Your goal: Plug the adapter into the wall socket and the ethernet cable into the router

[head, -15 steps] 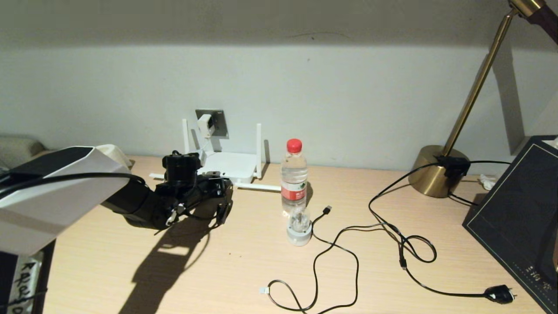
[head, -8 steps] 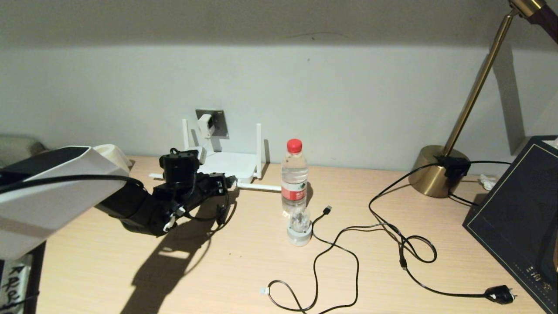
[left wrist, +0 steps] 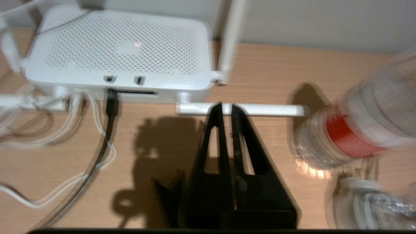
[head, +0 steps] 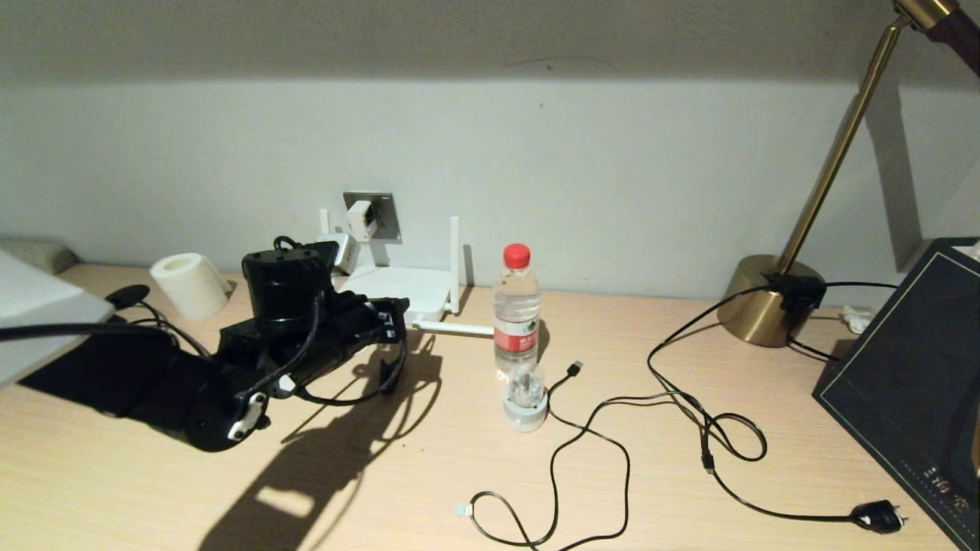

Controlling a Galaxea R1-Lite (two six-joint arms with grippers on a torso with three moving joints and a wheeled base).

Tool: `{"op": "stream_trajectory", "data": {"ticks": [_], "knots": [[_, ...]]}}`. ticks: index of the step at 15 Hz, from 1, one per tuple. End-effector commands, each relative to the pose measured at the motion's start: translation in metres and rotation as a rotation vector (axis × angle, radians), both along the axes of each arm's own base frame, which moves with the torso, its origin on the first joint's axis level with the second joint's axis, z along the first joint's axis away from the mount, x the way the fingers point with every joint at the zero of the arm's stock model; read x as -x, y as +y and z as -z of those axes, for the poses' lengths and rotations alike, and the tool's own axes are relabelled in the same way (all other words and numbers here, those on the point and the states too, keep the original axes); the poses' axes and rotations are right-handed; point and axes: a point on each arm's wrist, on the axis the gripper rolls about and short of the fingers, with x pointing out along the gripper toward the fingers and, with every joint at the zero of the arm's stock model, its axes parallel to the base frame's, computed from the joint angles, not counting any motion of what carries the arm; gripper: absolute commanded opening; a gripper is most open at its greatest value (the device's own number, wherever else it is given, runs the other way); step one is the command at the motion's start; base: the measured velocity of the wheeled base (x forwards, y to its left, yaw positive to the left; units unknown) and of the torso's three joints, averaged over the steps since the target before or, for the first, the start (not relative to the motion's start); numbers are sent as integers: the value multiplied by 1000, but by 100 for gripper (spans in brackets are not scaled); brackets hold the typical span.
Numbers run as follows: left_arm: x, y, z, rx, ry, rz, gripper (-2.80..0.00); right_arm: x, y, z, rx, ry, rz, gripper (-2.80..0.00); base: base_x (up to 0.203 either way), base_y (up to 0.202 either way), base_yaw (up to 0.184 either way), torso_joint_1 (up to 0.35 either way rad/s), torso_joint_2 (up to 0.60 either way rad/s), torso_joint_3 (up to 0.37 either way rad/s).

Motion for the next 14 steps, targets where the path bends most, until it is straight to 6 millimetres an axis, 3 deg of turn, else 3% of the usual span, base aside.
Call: {"op": "stream_trajectory", "data": {"ticks": [1,5,10,11,14], "knots": [[47,-8,-38,38,-91,55,-280,0,0,0,0,1,0,-280,0,0,0,0,0,0],[112,-1,-59,65,-161,55,-280,0,0,0,0,0,0,-280,0,0,0,0,0,0],[176,37,-48,57,-169,0,-280,0,0,0,0,1,0,-280,0,0,0,0,0,0],[193,44,-40,52,-166,17,-280,0,0,0,0,1,0,-280,0,0,0,0,0,0],[253,67,16,-82,-70,175,-280,0,0,0,1,0,0,-280,0,0,0,0,0,0]]}}
